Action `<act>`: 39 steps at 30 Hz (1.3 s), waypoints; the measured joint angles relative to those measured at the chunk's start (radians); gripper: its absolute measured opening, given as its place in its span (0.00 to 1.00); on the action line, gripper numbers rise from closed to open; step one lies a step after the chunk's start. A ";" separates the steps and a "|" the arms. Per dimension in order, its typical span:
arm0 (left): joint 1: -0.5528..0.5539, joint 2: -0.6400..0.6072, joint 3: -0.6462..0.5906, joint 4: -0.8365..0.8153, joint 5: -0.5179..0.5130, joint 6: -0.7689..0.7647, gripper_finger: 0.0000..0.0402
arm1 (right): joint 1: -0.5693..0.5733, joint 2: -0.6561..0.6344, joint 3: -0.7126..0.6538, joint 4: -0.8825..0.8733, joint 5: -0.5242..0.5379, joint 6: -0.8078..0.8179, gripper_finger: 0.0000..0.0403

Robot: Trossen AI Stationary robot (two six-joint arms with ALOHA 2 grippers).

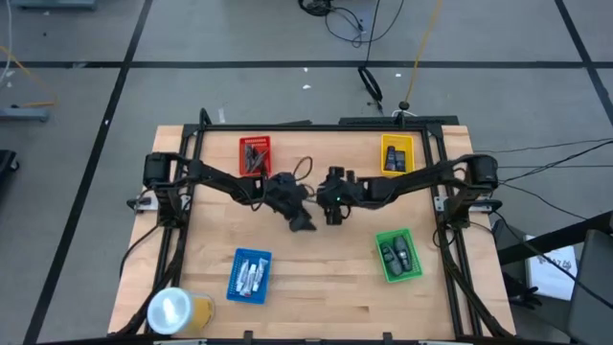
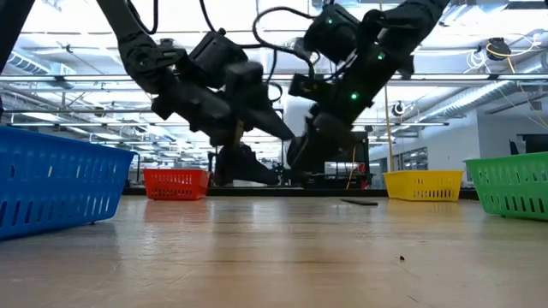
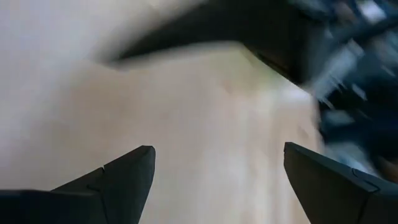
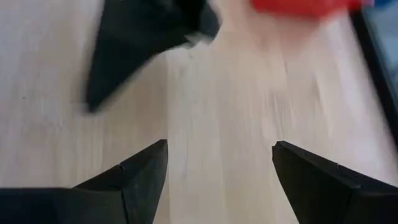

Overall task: Pick & Place Travel size toiletries
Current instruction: Put the black comb into the orange basket

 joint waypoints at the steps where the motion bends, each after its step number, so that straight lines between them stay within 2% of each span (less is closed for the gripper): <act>1: 0.009 0.000 0.000 0.005 -0.053 0.000 0.87 | -0.012 -0.020 -0.005 -0.041 0.004 0.037 0.69; 4: 0.038 0.000 0.000 0.006 -0.141 -0.016 0.87 | -0.061 -0.035 -0.017 -0.101 0.017 0.133 0.69; 13: 0.030 0.000 0.000 0.059 -0.178 0.010 0.87 | -0.227 -0.009 -0.090 -0.213 0.013 0.316 0.69; 18: 0.024 0.000 0.000 0.049 -0.188 0.043 0.87 | -0.256 -0.016 -0.090 -0.272 -0.001 0.426 0.69; 26: 0.029 0.002 0.000 0.026 -0.238 0.025 0.87 | -0.271 -0.009 -0.088 -0.305 -0.202 0.640 0.69; 35: 0.028 0.002 0.000 0.019 -0.238 0.011 0.87 | -0.206 -0.004 -0.092 -0.108 -0.431 0.653 0.69; 39: 0.022 0.002 0.000 0.019 -0.239 -0.003 0.87 | -0.179 -0.003 -0.093 -0.091 -0.461 0.594 0.69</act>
